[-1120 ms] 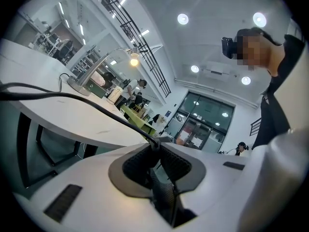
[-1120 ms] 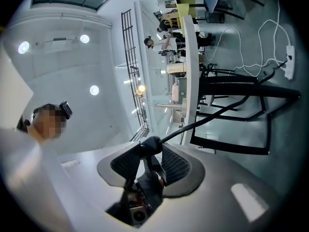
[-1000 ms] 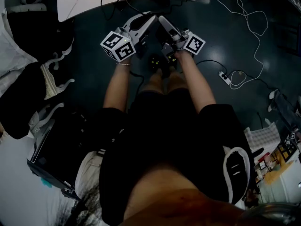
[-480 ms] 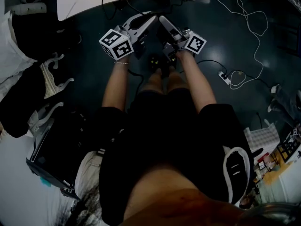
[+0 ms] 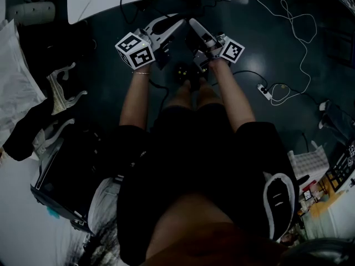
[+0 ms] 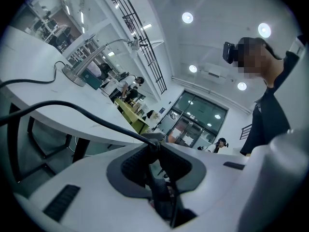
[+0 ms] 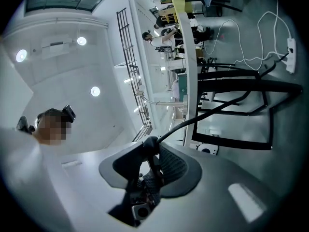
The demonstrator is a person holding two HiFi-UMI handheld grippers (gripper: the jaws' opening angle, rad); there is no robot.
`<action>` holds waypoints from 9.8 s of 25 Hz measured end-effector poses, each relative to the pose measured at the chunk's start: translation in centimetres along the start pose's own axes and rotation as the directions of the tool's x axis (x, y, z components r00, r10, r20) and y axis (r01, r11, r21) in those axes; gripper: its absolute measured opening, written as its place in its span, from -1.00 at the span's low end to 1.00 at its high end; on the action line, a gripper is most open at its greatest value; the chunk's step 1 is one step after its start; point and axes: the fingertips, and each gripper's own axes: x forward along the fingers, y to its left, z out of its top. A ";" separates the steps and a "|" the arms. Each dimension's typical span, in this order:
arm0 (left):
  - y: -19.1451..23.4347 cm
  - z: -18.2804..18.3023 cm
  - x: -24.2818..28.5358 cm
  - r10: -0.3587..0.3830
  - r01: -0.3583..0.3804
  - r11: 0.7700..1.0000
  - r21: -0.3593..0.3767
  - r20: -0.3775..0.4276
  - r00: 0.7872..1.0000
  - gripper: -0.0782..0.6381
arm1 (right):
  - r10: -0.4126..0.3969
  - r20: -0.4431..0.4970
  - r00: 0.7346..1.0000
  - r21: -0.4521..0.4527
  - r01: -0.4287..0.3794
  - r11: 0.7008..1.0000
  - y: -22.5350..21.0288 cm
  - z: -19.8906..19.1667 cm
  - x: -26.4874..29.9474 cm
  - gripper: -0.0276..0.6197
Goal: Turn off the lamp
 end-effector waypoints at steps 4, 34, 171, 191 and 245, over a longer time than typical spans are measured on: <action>0.1 -0.1 -0.2 0.017 -0.017 1.000 0.015 0.006 1.000 -0.59 | -0.011 -0.012 1.000 -0.020 0.011 1.000 0.1 -0.1 0.1 -0.60; 2.4 -4.2 -2.8 0.348 -0.331 0.923 0.198 -0.059 0.936 -0.44 | -0.222 -0.134 0.966 -0.198 0.193 0.961 -2.0 -2.8 -1.0 -0.59; -12.4 2.1 -8.9 0.291 -0.192 0.841 0.506 -0.122 0.949 -0.76 | -0.477 -0.252 0.842 -0.768 0.126 0.628 13.8 -4.9 2.2 -0.91; -12.9 2.9 -11.4 0.332 -0.241 0.817 0.523 -0.086 0.939 -0.76 | -0.442 -0.271 0.855 -0.780 0.075 0.622 15.1 -5.7 2.6 -0.91; -13.3 4.2 -9.5 0.373 -0.387 0.781 0.490 0.130 0.919 -0.76 | -0.435 -0.205 0.877 -0.848 0.063 0.526 17.3 -5.5 2.0 -0.91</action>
